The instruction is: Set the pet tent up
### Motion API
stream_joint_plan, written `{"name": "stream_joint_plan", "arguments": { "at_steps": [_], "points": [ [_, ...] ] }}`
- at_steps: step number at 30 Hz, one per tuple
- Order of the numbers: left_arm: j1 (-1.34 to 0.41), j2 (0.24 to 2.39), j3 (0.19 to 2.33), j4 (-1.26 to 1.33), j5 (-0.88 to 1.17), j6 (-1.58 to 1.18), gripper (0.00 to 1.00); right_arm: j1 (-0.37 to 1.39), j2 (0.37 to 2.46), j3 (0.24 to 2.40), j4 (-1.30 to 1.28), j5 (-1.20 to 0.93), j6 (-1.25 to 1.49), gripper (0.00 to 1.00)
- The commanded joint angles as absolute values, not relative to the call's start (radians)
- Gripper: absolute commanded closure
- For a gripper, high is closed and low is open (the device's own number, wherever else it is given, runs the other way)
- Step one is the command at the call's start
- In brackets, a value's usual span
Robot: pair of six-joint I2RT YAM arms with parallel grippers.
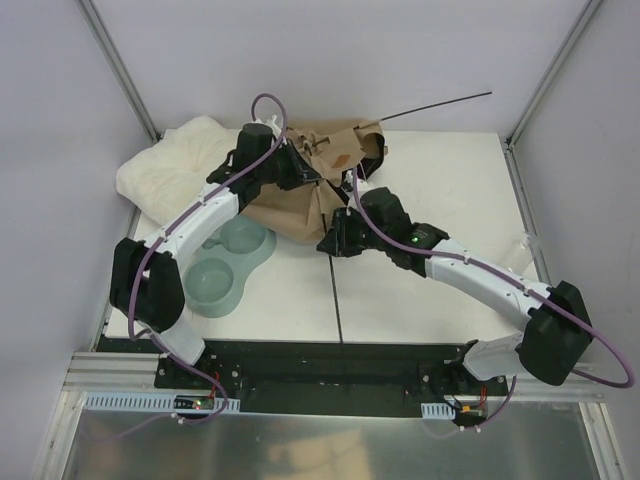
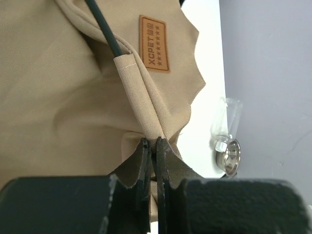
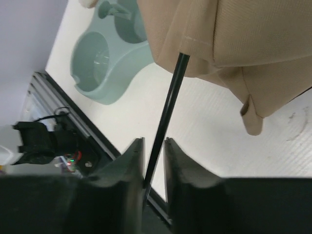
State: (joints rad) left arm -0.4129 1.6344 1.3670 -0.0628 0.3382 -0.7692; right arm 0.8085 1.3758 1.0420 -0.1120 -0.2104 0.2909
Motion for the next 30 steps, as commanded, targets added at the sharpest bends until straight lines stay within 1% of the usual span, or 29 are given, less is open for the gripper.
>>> {"name": "stream_joint_plan", "arguments": {
  "at_steps": [1,2,3,5,9,13,19,28,30],
  "points": [
    [-0.414,1.641,1.453,-0.020,0.308,-0.745,1.00,0.822,1.374,1.138,-0.155,-0.166,0.227,0.59],
    [-0.413,1.647,1.466,-0.018,0.295,-0.753,1.00,0.827,1.365,1.135,-0.175,-0.154,0.229,0.50],
    [-0.413,1.655,1.482,-0.017,0.288,-0.756,1.00,0.828,1.358,1.131,-0.193,-0.150,0.224,0.45],
    [-0.413,1.673,1.514,-0.012,0.273,-0.758,1.00,0.841,1.330,1.105,-0.221,-0.141,0.225,0.41],
    [-0.413,1.715,1.572,-0.003,0.255,-0.761,1.00,0.874,1.255,1.042,-0.288,-0.152,0.233,0.40],
    [-0.413,1.753,1.608,-0.005,0.259,-0.750,1.00,0.914,1.135,0.968,-0.376,-0.135,0.265,0.40],
    [-0.414,1.787,1.631,-0.005,0.278,-0.726,1.00,0.928,0.944,0.920,-0.512,-0.132,0.316,0.35],
    [-0.414,1.801,1.634,-0.005,0.272,-0.710,1.00,0.927,0.881,0.934,-0.633,-0.227,0.350,0.33],
    [-0.414,1.801,1.631,-0.005,0.259,-0.712,1.00,0.928,0.882,0.930,-0.643,-0.251,0.357,0.36]
  ]
}}
